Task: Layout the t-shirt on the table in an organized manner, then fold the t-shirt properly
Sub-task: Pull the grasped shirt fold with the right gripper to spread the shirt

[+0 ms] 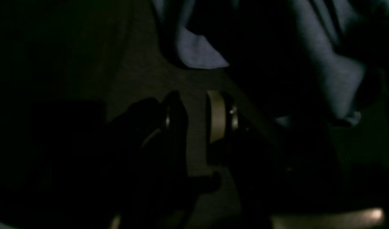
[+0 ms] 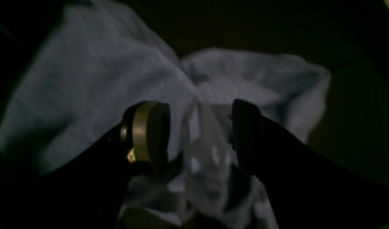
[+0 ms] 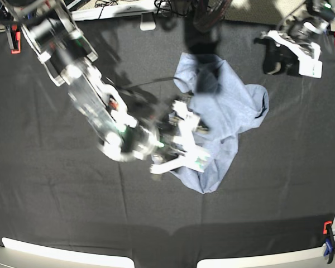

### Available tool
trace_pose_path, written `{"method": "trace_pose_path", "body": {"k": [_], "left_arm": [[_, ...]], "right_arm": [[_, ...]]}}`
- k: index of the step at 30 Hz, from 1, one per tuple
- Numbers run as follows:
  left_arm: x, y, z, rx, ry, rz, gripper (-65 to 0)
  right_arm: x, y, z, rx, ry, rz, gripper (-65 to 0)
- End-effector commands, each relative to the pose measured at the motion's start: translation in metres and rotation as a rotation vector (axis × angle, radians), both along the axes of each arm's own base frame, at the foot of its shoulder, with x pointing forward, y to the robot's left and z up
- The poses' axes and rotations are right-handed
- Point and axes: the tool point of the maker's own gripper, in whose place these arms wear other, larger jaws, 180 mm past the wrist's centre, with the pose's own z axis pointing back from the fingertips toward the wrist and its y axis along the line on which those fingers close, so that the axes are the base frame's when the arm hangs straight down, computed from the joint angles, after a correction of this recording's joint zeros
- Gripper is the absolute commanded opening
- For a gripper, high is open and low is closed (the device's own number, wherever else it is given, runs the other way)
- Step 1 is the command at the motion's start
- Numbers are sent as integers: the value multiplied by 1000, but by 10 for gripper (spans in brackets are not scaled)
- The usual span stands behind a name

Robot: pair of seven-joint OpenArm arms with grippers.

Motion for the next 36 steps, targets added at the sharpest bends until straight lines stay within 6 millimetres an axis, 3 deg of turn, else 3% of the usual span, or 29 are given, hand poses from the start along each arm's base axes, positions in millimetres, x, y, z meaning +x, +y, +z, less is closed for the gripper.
{"method": "trace_pose_path", "body": {"k": [1, 5, 9, 11, 15, 19, 22, 26, 29, 33, 36], "left_arm": [[3, -1, 9, -15, -39, 12, -521], [3, -4, 8, -18, -37, 16, -521], [0, 0, 2, 46, -22, 0, -521], [0, 0, 1, 57, -20, -2, -521], [0, 0, 1, 54, -22, -1, -521], [0, 0, 1, 54, -22, 0, -521], [0, 0, 1, 54, -22, -1, -521], [0, 0, 2, 54, -23, -1, -521], [2, 1, 3, 52, -36, 4, -521], [7, 2, 9, 48, -68, 14, -521], [12, 2, 11, 47, -82, 15, -521]], "right_arm": [[9, 5, 14, 6, -27, 13, -309], [-7, -1, -3, -131, 73, 62, -310], [-12, -6, -8, -148, 108, 72, -330], [-11, -11, -10, -163, 108, 65, -416], [-9, -26, -16, -207, 107, 48, -650], [-8, -39, -20, -249, 112, 38, -650], [-15, -49, -10, -230, 102, 61, -650], [-35, -79, 5, -222, 57, 55, -650], [-49, -119, 10, -259, 15, -11, -650], [-70, -169, 2, -298, 58, -125, -650], [-85, -191, -7, -304, 109, -194, -650]]}}
